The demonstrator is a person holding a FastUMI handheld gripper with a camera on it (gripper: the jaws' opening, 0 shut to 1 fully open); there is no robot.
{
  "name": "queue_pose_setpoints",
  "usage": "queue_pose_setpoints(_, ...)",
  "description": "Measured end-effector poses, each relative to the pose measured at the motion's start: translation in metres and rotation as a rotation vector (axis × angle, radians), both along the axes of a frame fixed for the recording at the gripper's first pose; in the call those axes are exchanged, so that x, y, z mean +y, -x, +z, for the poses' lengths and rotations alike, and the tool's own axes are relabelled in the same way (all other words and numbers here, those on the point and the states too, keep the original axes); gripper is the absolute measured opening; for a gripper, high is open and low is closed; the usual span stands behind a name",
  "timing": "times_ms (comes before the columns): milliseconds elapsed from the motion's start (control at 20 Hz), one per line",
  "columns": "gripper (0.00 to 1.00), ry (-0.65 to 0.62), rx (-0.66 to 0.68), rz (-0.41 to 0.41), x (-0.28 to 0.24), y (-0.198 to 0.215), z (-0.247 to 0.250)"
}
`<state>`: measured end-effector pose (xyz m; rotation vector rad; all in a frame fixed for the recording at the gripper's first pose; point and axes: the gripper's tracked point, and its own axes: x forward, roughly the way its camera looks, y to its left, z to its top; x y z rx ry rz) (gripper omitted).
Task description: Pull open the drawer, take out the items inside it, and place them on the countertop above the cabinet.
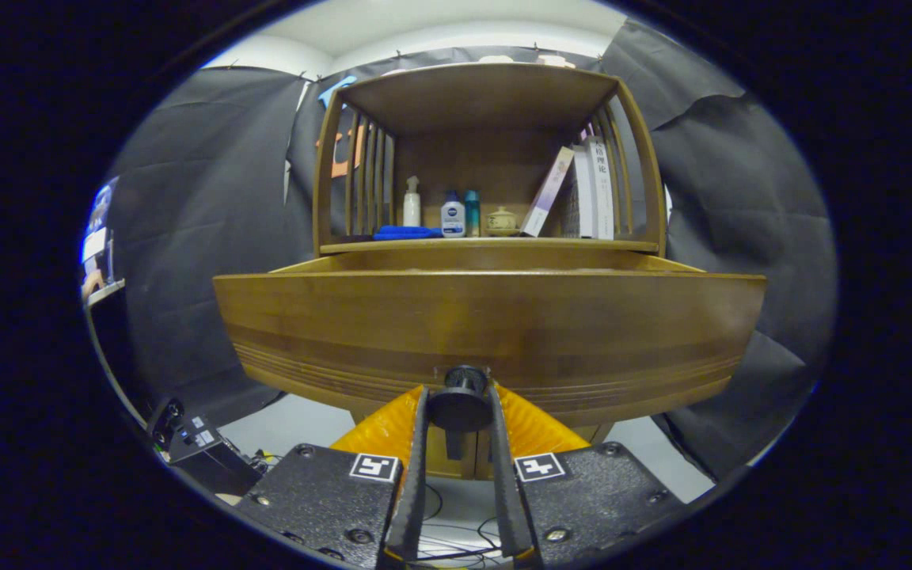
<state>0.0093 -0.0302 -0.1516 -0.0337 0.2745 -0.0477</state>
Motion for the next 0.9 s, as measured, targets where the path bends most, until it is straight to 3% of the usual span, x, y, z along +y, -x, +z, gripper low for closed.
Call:
queue_pose_setpoints(400,0.41,0.009,0.127,0.017,0.001,0.01,-0.004)
queue_pose_setpoints(650,0.52,0.043,0.123,0.082,0.009,0.024,0.036)
queue_pose_setpoints(750,0.66,0.051,0.123,0.106,0.014,0.028,0.057)
queue_pose_setpoints(900,0.71,0.036,0.092,0.131,0.025,0.024,0.096)
